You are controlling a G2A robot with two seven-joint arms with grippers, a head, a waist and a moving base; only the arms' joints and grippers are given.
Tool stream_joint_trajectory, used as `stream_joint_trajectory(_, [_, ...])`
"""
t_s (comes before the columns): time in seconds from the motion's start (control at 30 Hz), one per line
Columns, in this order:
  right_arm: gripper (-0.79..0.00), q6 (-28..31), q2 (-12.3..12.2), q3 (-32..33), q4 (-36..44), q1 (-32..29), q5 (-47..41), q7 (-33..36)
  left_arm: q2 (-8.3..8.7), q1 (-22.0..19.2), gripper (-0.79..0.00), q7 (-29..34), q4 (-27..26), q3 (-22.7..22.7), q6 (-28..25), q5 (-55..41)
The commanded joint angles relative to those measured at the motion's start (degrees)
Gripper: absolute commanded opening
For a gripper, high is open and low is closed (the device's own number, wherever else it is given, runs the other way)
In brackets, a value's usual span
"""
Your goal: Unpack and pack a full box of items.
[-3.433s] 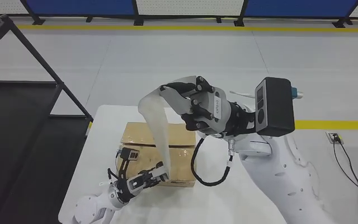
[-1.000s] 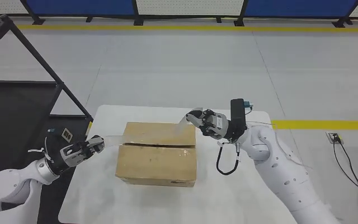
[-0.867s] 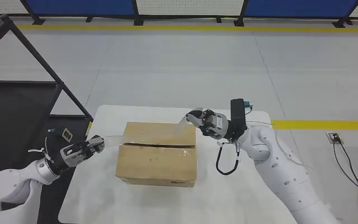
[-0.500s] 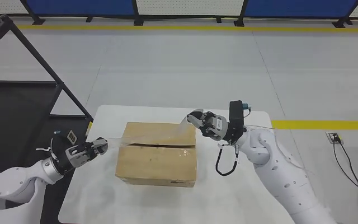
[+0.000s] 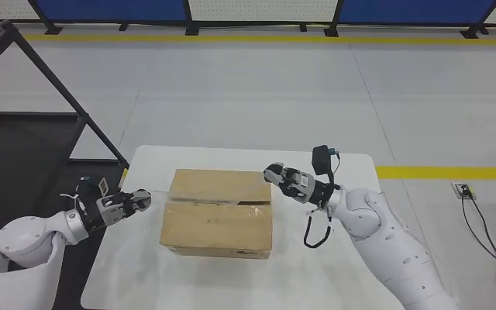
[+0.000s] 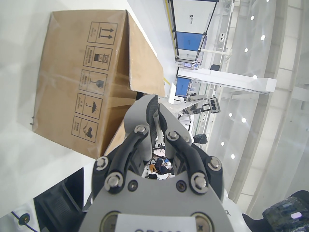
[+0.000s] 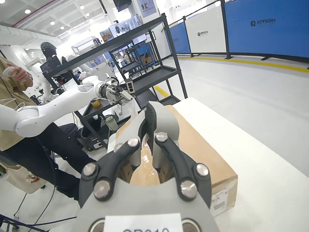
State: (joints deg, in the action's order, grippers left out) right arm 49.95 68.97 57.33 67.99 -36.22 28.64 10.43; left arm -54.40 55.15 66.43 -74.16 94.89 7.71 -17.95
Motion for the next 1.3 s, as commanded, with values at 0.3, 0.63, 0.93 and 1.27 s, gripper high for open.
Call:
stream_joint_trajectory(0.3, [-0.785,-5.46,-0.08,1.02,-0.46,-0.64,-0.43,4.04,0.19,-3.60,-0.785,1.11,5.18,-3.97,0.39,0.20])
stream_joint_trajectory(0.63, [-0.785,-6.82,-0.53,2.82,0.29,-2.49,-1.62,6.70,0.30,-6.39,-0.785,2.39,8.49,-6.99,0.78,-0.15])
stream_joint_trajectory(0.93, [-0.785,-8.54,-0.93,4.27,2.08,-3.97,-1.60,8.52,0.38,-8.41,-0.785,1.73,11.39,-9.27,0.44,0.54])
stream_joint_trajectory(1.27, [-0.785,-9.03,-1.01,4.60,2.70,-4.33,-2.18,10.66,0.61,-9.37,-0.683,2.16,13.58,-10.59,-1.01,0.32])
